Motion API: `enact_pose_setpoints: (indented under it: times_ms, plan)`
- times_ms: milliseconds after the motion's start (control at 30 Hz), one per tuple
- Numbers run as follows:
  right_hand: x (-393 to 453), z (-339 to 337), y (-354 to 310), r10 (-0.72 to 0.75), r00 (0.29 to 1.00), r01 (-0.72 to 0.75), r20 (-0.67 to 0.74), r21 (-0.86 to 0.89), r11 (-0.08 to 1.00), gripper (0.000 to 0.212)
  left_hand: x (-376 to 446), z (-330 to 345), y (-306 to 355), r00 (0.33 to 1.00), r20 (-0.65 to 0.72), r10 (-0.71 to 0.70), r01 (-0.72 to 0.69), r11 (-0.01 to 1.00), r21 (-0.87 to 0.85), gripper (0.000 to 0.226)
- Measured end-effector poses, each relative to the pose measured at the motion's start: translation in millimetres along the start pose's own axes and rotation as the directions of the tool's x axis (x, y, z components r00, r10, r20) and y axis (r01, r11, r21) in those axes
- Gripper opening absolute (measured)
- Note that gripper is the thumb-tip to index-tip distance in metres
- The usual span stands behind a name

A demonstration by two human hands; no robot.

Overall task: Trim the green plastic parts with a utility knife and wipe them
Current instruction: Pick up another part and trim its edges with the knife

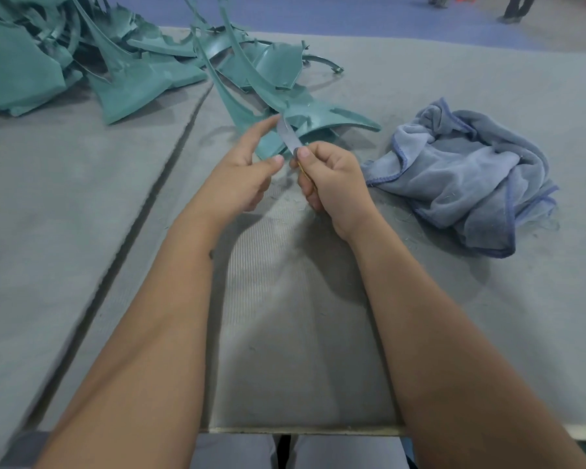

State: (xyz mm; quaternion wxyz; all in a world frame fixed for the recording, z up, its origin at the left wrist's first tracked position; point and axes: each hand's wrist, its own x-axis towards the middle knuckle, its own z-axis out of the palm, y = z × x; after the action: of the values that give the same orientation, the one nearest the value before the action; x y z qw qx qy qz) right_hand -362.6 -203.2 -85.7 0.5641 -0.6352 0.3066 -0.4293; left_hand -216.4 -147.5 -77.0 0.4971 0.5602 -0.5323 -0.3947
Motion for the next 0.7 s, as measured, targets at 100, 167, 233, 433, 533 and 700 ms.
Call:
enact_pose_setpoints:
  times_ms: [100, 167, 233, 433, 533, 700]
  plan:
    - [0.3, 0.7, 1.1, 0.002, 1.000, -0.002, -0.003, -0.012, 1.000, 0.026, 1.5, 4.6, 4.4, 0.996, -0.089, 0.027, -0.021, 0.997, 0.071, 0.032]
    - [0.5, 1.9, 1.8, 0.011, 1.000, -0.011, -0.002, -0.032, 0.999, 0.027, 4.4, 7.1, 5.7, 0.964, -0.252, 0.084, -0.026, 0.974, 0.224, 0.027]
    - [0.4, 2.8, 1.8, 0.011, 1.000, -0.011, 0.002, -0.045, 0.999, 0.027, 6.4, 7.5, 4.8, 0.915, -0.380, 0.133, -0.001, 0.945, 0.328, 0.023]
    - [-1.1, 2.9, -1.1, -0.059, 0.998, 0.059, 0.002, -0.027, 0.998, 0.025, 7.5, 3.3, 6.0, 0.922, -0.377, 0.090, -0.034, 0.988, 0.154, 0.029]
    - [-1.7, 3.2, -1.3, -0.080, 0.997, 0.080, 0.009, -0.048, 0.996, 0.025, 5.5, 8.3, 8.3, 0.970, -0.229, 0.077, -0.031, 0.980, 0.199, 0.031]
    - [-0.6, 3.5, -0.7, -0.036, 0.999, 0.035, -0.010, -0.053, 0.998, 0.026, 1.2, 18.8, 12.4, 0.987, -0.121, 0.102, -0.066, 0.961, 0.270, 0.031]
